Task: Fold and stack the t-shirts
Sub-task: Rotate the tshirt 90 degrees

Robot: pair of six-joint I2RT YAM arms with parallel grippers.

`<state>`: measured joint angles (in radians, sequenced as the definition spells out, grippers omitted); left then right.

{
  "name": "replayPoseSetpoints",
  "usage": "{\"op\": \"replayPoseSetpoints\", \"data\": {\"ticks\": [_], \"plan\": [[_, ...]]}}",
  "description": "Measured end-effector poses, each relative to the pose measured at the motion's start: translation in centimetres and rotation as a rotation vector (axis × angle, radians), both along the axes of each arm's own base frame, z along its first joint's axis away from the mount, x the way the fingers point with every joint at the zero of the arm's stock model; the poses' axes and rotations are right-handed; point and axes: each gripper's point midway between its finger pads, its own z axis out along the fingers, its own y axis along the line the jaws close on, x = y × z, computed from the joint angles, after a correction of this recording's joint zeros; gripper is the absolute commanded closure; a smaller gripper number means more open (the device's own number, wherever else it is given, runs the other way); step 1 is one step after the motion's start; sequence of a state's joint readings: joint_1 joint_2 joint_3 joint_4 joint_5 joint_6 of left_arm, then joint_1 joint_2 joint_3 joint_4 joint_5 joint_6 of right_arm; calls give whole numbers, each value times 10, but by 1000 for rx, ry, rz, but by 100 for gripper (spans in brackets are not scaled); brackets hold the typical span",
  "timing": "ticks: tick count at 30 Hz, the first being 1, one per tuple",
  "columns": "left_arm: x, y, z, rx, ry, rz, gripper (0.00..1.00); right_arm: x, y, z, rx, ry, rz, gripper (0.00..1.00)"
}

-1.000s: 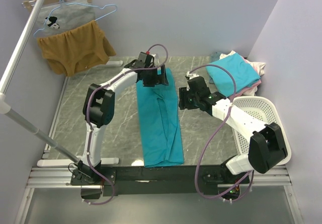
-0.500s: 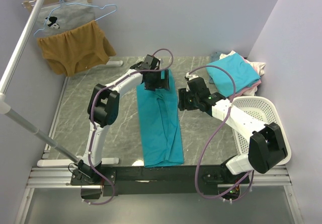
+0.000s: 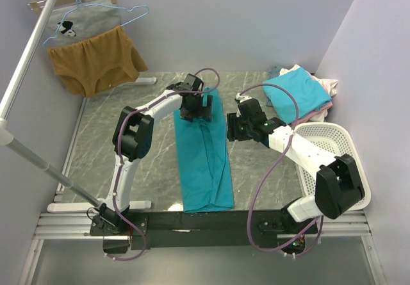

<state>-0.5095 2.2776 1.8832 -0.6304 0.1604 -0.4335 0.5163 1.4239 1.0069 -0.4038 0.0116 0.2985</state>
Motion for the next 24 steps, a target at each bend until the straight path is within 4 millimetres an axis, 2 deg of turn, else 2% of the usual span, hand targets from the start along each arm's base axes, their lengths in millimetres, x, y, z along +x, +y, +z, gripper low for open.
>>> {"op": "replayPoseSetpoints", "data": {"ticks": [2, 15, 21, 24], "plan": [[-6, 5, -8, 22, 19, 1, 1, 0, 0, -2, -3, 6, 0, 39], [-26, 26, -11, 92, 40, 17, 1, 0, 0, -11, -16, 28, 0, 39], [-28, 35, -11, 125, 35, 46, 1, 0, 0, -12, -16, 31, 0, 39], [-24, 33, -7, 114, 16, 50, 1, 0, 0, -13, -15, 33, -2, 39]]}}
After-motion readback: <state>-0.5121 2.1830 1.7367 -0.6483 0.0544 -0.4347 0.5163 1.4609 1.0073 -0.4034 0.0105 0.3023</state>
